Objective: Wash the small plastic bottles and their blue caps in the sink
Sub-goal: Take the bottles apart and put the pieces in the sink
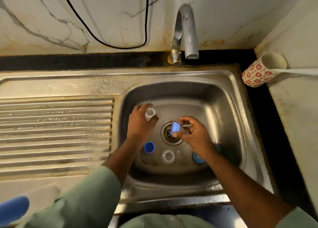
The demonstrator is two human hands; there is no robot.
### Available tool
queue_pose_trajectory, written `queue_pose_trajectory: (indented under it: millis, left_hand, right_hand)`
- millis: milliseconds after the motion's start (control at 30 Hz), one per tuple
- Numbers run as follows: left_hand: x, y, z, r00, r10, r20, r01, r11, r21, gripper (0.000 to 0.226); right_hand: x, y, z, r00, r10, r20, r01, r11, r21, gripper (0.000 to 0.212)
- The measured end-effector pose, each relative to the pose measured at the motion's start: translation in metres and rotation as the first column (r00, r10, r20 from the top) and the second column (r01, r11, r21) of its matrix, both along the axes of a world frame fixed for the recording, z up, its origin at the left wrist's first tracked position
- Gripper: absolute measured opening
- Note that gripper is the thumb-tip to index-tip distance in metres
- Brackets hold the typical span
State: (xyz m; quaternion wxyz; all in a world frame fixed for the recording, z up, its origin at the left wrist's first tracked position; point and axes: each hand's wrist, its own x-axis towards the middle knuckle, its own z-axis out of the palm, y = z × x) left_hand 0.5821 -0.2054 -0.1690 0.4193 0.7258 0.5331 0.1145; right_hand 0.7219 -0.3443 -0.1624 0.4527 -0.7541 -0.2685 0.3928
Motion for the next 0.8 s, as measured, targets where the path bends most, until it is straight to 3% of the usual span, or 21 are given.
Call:
queue_pose_trajectory:
  millis: [67,100,200,300,433,600,700,800]
  left_hand:
    - [-0.010,-0.024,0.023,0.968,0.040,0.247,0.070,0.903,-0.424,0.044]
    - [-0.016,-0.035,0.032,0.947,-0.009,0.321,0.170,0.862,-0.477,0.047]
    - [-0.031,-0.057,0.048,0.887,-0.210,0.411,0.313,0.928,-0.202,0.046]
    - [-0.038,-0.065,0.067,0.821,-0.155,0.549,0.336,0.909,-0.246,0.034]
    - [-0.047,-0.075,0.082,0.781,-0.105,0.616,0.347,0.892,-0.289,0.038]
    - [-0.057,-0.095,0.086,0.756,-0.234,0.612,0.412,0.896,-0.165,0.031]
    - [-0.061,-0.103,0.086,0.776,-0.232,0.587,0.385,0.910,-0.150,0.038]
    - [-0.061,-0.107,0.090,0.733,0.029,0.680,0.316,0.870,-0.379,0.030]
  right_hand:
    - [-0.007,-0.005,0.011,1.000,-0.011,-0.018,0.012,0.999,0.036,0.040]
    - [-0.011,-0.009,0.016,0.999,-0.019,-0.050,0.023,0.997,0.068,0.038]
    - [-0.021,-0.021,0.034,0.975,-0.008,-0.222,0.044,0.987,0.157,0.036]
    - [-0.023,-0.034,0.047,0.959,0.054,-0.278,0.009,0.975,0.222,0.038]
    - [-0.024,-0.042,0.068,0.990,0.041,-0.134,-0.002,0.961,0.278,0.029]
    - [-0.036,-0.042,0.077,0.998,0.057,-0.024,-0.049,0.965,0.256,0.021]
    - [-0.044,-0.040,0.078,0.996,0.082,-0.019,-0.077,0.980,0.183,0.030]
    - [-0.051,-0.039,0.077,1.000,0.020,-0.009,-0.017,0.965,0.263,0.036]
